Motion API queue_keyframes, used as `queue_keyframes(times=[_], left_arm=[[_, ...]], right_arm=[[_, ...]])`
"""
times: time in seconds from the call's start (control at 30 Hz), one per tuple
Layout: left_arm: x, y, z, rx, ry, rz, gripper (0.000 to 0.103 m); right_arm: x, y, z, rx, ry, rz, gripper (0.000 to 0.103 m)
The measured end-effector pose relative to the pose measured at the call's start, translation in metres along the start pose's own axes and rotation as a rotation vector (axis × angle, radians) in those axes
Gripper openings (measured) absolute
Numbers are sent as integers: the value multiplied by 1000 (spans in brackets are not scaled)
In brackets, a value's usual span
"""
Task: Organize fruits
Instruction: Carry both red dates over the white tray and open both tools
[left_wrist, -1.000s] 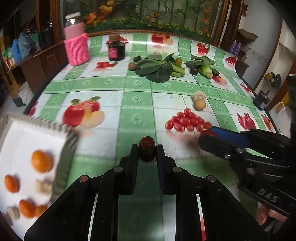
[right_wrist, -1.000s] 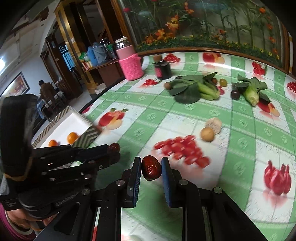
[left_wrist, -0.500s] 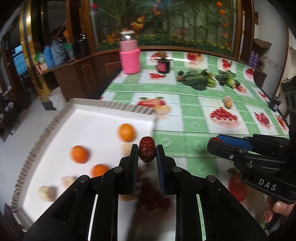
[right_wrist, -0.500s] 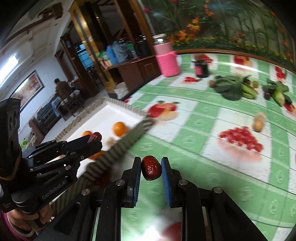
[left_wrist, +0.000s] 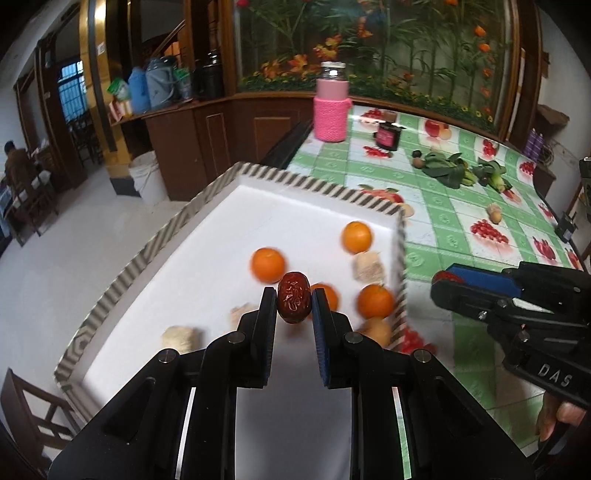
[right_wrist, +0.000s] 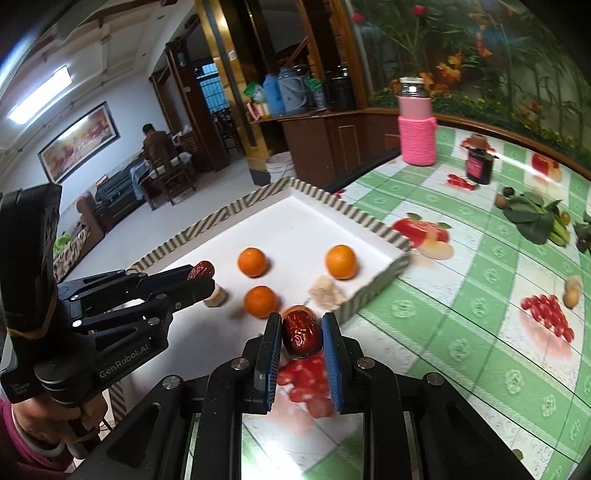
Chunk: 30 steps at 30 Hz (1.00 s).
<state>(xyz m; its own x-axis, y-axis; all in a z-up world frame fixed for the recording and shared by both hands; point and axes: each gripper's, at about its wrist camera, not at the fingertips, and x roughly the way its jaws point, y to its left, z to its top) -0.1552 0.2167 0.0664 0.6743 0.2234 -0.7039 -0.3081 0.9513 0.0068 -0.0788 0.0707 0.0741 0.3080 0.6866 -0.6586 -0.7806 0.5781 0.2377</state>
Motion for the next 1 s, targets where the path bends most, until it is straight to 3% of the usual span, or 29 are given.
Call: queue_keyframes(times=[0.43, 1.0], left_arm=[[3, 26, -29, -25, 45, 35, 18], [14, 39, -38, -61, 83, 59, 18]], right_arm=[[49, 40, 2, -103, 99, 45, 21], [79, 41, 4, -82, 156, 49, 22]])
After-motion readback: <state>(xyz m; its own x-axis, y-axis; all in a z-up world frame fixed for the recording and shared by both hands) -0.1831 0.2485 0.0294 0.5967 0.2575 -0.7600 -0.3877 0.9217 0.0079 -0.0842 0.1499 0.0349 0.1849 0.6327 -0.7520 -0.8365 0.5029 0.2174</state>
